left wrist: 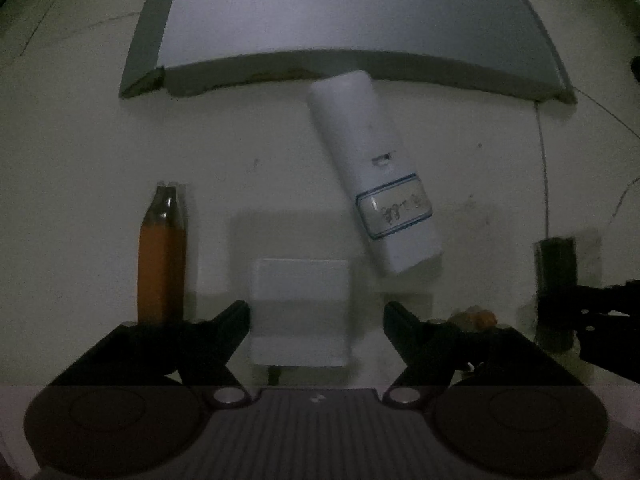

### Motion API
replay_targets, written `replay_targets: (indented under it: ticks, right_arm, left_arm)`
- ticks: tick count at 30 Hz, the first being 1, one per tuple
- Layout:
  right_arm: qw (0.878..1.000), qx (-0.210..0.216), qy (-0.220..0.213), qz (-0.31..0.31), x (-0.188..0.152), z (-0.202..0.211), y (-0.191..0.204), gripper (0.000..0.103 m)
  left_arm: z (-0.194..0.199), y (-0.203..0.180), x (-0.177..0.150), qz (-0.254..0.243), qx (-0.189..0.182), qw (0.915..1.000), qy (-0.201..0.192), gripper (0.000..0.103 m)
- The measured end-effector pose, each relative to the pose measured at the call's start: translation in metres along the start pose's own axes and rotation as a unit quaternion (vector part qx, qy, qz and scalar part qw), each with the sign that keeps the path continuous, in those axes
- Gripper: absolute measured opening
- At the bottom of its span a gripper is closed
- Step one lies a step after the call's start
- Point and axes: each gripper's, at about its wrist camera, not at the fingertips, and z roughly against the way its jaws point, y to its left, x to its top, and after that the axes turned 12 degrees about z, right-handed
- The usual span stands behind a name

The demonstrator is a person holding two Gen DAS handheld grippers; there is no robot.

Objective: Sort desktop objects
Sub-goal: 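Grasp the small white box with the left tool while the right tool holds the marker, then carry the marker and the small white box over the white box with both tools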

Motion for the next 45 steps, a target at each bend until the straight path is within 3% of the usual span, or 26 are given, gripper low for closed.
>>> replay_targets:
  ticks: [3, 7, 10, 13, 22, 27, 35, 45]
  right_arm:
    - [1.000, 0.004, -0.002, 0.003, 0.004, -0.003, 0.001, 0.032]
    - [1.000, 0.002, -0.002, 0.005, 0.008, -0.005, 0.001, 0.032]
    - [1.000, 0.002, -0.007, 0.000, 0.009, -0.003, -0.001, 0.032]
    - [1.000, 0.003, -0.008, 0.001, 0.007, -0.004, 0.000, 0.032]
    - [1.000, -0.012, -0.013, 0.015, 0.014, 0.015, 0.005, 0.032]
    - [0.999, -0.018, -0.024, 0.029, 0.020, 0.045, 0.013, 0.032]
    - [0.998, -0.018, -0.048, 0.036, 0.019, 0.104, 0.036, 0.032]
    - [0.997, -0.012, -0.036, 0.064, -0.028, 0.168, 0.086, 0.032]
  left_arm:
    - [-0.005, -0.002, -0.001, 0.005, 0.006, 1.0000, 0.002, 0.071]
    - [-0.016, -0.005, 0.001, 0.016, 0.032, 0.9987, 0.035, 0.061]
    - [-0.020, -0.008, 0.001, 0.014, 0.046, 0.9982, 0.036, 0.057]
    - [-0.019, -0.010, -0.001, 0.007, 0.038, 0.9988, 0.029, 0.051]
    - [0.003, -0.017, -0.011, -0.009, 0.008, 0.9999, -0.006, 0.051]
    - [0.032, -0.017, -0.017, -0.013, -0.009, 0.9995, -0.026, 0.051]
    - [0.113, 0.000, -0.047, -0.018, -0.023, 0.9982, -0.053, 0.051]
    - [0.189, 0.026, -0.097, -0.033, -0.046, 0.9969, -0.055, 0.051]
